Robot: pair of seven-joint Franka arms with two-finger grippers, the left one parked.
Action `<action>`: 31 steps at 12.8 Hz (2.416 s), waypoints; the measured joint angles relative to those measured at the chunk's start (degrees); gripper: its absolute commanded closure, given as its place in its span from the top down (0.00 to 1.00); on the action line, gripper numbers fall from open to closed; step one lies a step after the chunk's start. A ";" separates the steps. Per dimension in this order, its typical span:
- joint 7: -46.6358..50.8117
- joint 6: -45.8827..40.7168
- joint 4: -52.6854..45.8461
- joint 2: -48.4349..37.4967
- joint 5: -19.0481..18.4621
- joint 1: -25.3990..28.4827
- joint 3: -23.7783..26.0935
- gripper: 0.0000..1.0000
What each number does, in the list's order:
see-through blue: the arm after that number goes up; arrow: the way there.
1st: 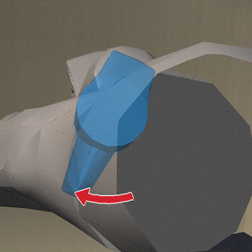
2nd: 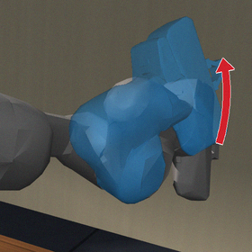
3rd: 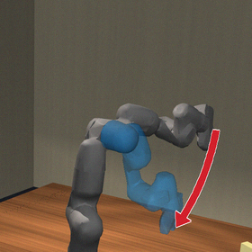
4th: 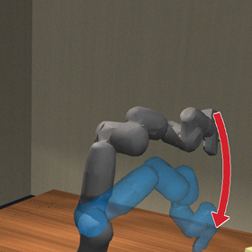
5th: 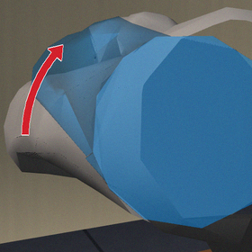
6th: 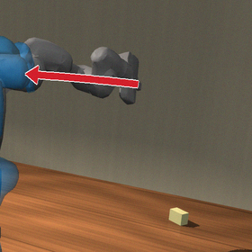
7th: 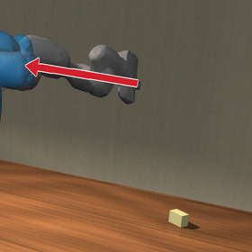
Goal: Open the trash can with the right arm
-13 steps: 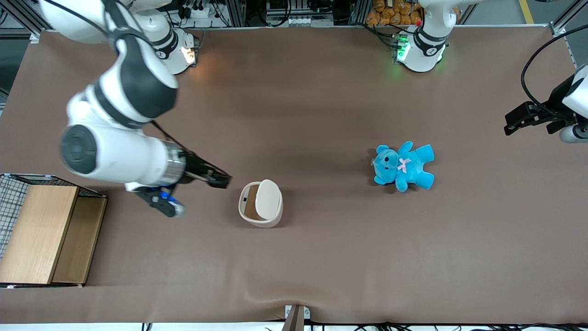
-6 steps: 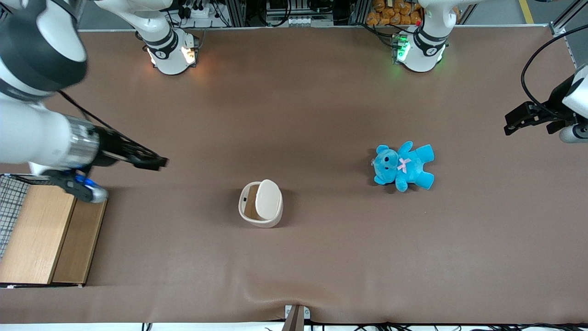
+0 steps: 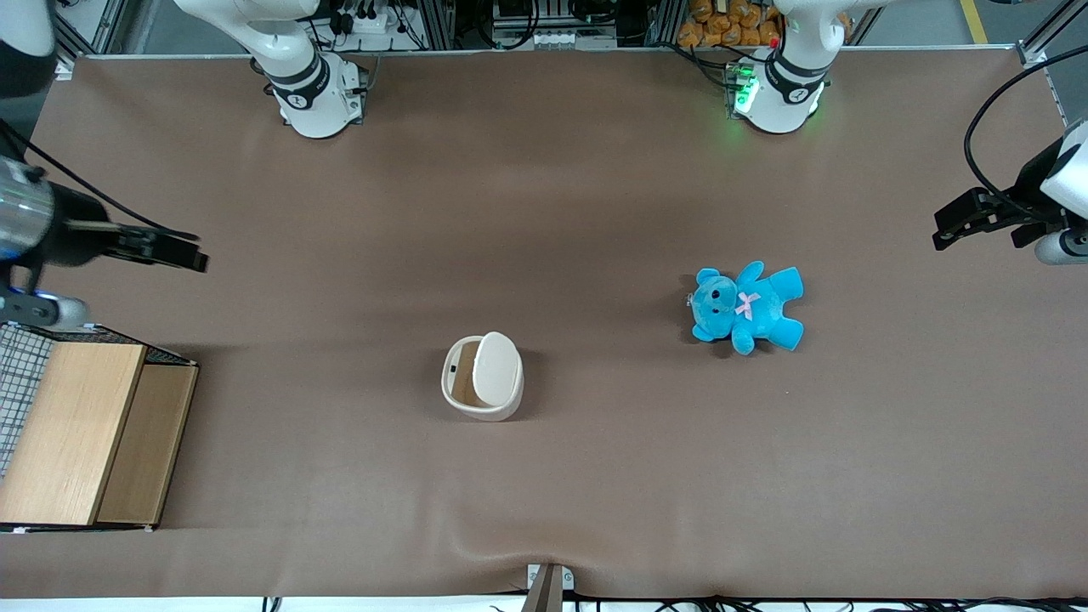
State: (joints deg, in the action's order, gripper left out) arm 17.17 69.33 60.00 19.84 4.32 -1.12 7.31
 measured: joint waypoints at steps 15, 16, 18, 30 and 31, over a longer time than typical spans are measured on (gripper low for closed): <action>-5.91 13.97 27.94 -19.71 -3.37 0.12 -2.68 1.00; -5.94 13.78 27.27 -19.18 -3.38 0.12 -2.70 1.00; -5.95 13.64 26.63 -18.53 -3.38 0.12 -2.68 1.00; -16.56 13.58 26.15 -18.11 -3.47 0.04 -8.80 1.00; -16.75 13.58 26.15 -18.11 -3.47 0.04 -8.90 1.00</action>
State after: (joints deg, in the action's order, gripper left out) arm 0.41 82.91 86.15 1.73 0.85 -1.08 -1.60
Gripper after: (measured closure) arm 0.000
